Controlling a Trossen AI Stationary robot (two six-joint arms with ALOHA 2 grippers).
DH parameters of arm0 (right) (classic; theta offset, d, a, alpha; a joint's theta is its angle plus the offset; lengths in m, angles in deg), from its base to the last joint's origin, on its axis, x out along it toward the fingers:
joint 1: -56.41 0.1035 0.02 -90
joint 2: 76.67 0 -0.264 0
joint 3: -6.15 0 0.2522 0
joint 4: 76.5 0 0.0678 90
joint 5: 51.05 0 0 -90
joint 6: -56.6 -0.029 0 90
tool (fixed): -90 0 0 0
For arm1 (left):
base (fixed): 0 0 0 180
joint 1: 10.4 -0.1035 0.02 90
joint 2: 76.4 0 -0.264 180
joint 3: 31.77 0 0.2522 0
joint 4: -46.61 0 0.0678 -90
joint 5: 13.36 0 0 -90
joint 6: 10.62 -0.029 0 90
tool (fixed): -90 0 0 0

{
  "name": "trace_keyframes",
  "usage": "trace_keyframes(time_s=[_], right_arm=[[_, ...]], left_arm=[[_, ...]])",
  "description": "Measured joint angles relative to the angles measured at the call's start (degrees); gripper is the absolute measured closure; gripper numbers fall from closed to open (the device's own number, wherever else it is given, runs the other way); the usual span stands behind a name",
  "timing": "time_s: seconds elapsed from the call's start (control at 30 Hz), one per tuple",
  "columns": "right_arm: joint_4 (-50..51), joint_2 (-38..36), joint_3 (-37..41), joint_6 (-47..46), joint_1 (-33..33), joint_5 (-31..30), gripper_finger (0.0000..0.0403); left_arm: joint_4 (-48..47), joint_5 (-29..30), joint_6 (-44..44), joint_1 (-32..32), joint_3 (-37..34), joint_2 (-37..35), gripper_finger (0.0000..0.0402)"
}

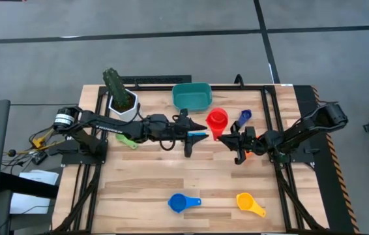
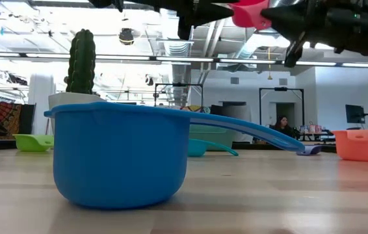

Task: Nest measuring cups in basket
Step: Stack the red measuring cup into the orange measuring cup

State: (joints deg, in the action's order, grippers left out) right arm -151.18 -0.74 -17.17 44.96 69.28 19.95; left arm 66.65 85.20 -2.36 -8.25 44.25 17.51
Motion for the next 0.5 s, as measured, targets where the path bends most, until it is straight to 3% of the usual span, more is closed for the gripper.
trace_keyframes(time_s=[0.23, 0.5], right_arm=[[0.8, 0.3, -0.1, 1.4, -2.2, 0.0, 0.0394], [3.6, 0.3, -1.7, 3.9, -3.7, 2.4, 0.0394]], left_arm=[[0.3, -0.8, 3.4, -1.0, 0.0, 0.0, 0.0258], [6.9, -1.9, 3.1, -1.4, 0.2, 6.1, 0.0279]])
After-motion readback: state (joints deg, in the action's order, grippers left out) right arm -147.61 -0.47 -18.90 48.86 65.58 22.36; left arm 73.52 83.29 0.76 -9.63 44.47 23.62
